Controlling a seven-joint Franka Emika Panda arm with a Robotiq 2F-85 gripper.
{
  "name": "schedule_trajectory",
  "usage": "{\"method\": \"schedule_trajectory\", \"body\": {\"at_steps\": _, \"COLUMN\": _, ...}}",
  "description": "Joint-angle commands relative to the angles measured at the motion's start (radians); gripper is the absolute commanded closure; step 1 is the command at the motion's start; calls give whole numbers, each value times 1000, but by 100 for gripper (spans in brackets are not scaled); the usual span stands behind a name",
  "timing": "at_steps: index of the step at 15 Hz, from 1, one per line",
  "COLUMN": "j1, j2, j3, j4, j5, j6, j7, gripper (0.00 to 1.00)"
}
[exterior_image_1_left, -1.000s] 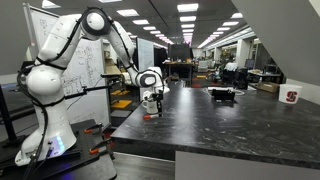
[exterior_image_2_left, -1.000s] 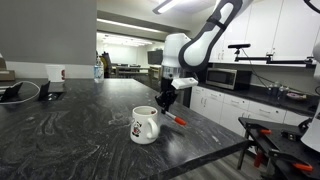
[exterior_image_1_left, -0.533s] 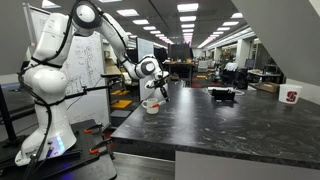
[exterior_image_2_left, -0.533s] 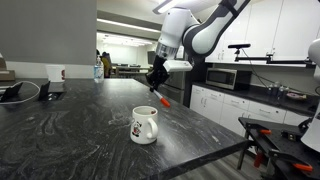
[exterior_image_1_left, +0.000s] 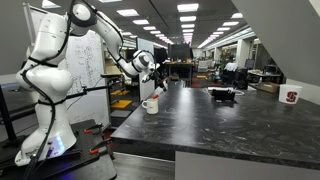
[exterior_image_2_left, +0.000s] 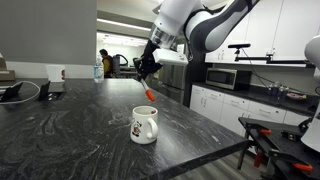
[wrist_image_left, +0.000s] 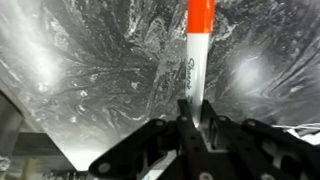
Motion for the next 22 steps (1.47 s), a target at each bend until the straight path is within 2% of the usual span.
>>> {"method": "schedule_trajectory", "body": {"at_steps": 1, "j1": 139, "j2": 3, "j3": -123, "j4": -10, "j5": -191, "j6": 36, "j7": 212, "gripper": 96}}
{"method": "schedule_trajectory", "body": {"at_steps": 6, "j1": 278, "j2": 12, "j3": -232, "j4": -34, "j5": -458, "j6": 83, "j7": 548, "gripper": 96}}
{"method": "schedule_trajectory", "body": {"at_steps": 9, "j1": 367, "j2": 33, "j3": -317, "j4": -37, "j5": -705, "j6": 95, "j7": 815, "gripper": 96}}
{"method": "schedule_trajectory", "body": {"at_steps": 11, "j1": 409, "j2": 29, "j3": -344, "j4": -47, "j5": -877, "j6": 71, "j7": 983, "gripper": 96}}
{"method": "schedule_trajectory", "body": {"at_steps": 15, "j1": 432, "j2": 8, "j3": -325, "j4": -102, "j5": -1112, "j6": 26, "j7": 1211, "gripper": 96}}
{"method": "schedule_trajectory", "body": {"at_steps": 18, "j1": 429, "j2": 14, "j3": -304, "j4": -137, "j5": -1214, "j6": -13, "j7": 1329, "gripper": 96}}
{"method": "schedule_trajectory", "body": {"at_steps": 19, "j1": 405, "j2": -27, "j3": -269, "j4": -150, "j5": -1171, "j6": -50, "j7": 1258, "gripper": 96}}
{"method": "schedule_trajectory", "body": {"at_steps": 22, "j1": 398, "j2": -41, "j3": -243, "j4": -154, "j5": -1178, "j6": -89, "j7": 1262, "gripper": 96}}
